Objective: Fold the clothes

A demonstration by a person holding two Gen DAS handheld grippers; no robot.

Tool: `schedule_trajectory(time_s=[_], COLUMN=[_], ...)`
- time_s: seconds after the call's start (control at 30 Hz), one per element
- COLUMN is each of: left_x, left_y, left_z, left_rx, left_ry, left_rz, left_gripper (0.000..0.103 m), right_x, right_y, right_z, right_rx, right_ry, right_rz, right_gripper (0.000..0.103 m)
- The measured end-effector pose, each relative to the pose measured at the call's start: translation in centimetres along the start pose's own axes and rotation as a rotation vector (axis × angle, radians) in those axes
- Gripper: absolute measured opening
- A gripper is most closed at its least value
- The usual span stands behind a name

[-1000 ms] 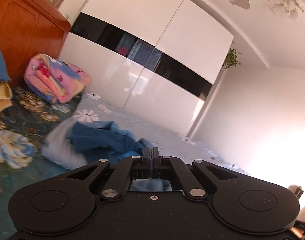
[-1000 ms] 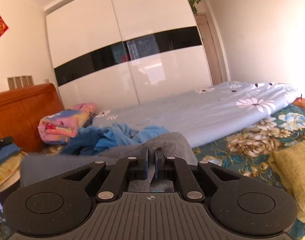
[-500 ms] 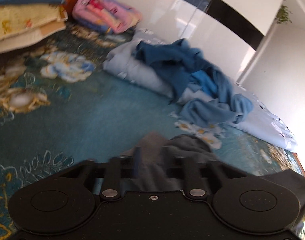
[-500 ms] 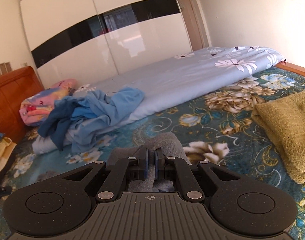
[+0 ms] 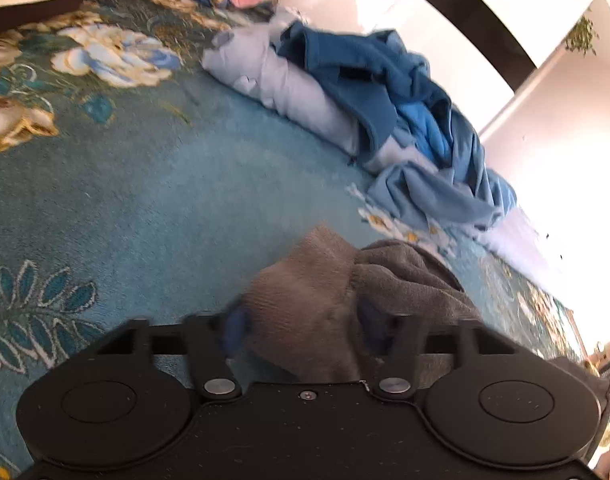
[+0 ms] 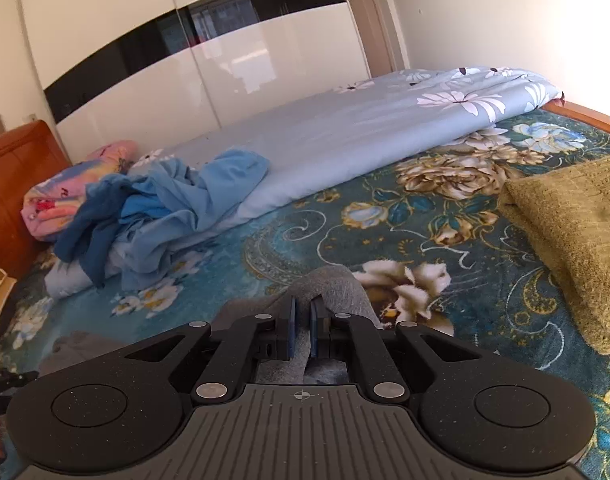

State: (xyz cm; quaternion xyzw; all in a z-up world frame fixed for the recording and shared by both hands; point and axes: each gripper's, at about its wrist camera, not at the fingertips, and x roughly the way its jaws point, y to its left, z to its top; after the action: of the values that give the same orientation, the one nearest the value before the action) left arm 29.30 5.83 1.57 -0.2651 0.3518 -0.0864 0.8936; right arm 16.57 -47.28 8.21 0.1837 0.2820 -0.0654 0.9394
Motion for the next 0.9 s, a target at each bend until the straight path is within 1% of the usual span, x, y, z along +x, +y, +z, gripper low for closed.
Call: schedule_trajectory(time_s=[0.07,0.13,0.17,0.2,0.23,0.3,0.37,0.5,0.53,0.6,0.73,0.8,0.9], left_x=[-0.6,-1.4,-1.7,-2.1,-2.5,-2.9,-2.4,0.5,1.5,3.7,7.2,7.8,7.1], left_y=[-0.6,-1.5,-1.8,-2.2,-2.6,-3.8,-5.2,-8.2,-8.6,-9.0,-8.7,-8.2,-7.6], left_z=[0.0,0.4,1.0,1.7,2.4,4.5,6.4,8.2,8.4,8.3,7.5,7.0,6.6], left_rx=[-0.003,0.003,-0.012,-0.032,-0.051,-0.053,-0.038,0.063,0.083,0.083,0.067,0.067,0.068], left_ry=[-0.045,-0.093,-0.123,-0.153,-0.184,-0.242,-0.259,-0.240,-0.230,-0.201,-0.131,-0.097,-0.074], left_rz=[-0.027,-0.047,-0.069,-0.094,-0.119,-0.154,-0.178,-0.143,-0.124,-0.085,0.004,0.038,0.048], left_gripper=[0.026,0.021,0.017,0.008,0.008,0.008,0.008,0.008,0.008,0.008,0.010,0.014,0.014], right_x=[0.5,1.1,1.4,1.7,2.0,2.8,3.7,6.8,8.0,10.6,15.4,16.3,17.7], right_y=[0.0,0.0,0.0,-0.1,-0.1,-0.2,-0.1,-0.3,-0.5,-1.3,-3.0,-3.6,-4.5], right_z=[0.3,0.7,1.1,1.6,2.3,4.4,6.9,11.6,12.3,13.4,12.5,11.4,9.7], right_rx=[0.001,0.002,0.001,0.001,-0.002,-0.024,-0.045,-0.092,-0.100,-0.100,-0.090,-0.091,-0.092], right_ry=[0.000,-0.003,-0.006,-0.013,-0.026,-0.061,-0.106,-0.151,-0.148,-0.125,-0.038,-0.005,0.044], right_rz=[-0.001,-0.002,0.000,0.001,0.001,0.003,0.001,-0.037,-0.053,-0.081,-0.147,-0.162,-0.185], right_gripper=[0.005,0.005,0.005,0.005,0.005,0.005,0.005,0.005,0.005,0.005,0.005,0.005,0.005])
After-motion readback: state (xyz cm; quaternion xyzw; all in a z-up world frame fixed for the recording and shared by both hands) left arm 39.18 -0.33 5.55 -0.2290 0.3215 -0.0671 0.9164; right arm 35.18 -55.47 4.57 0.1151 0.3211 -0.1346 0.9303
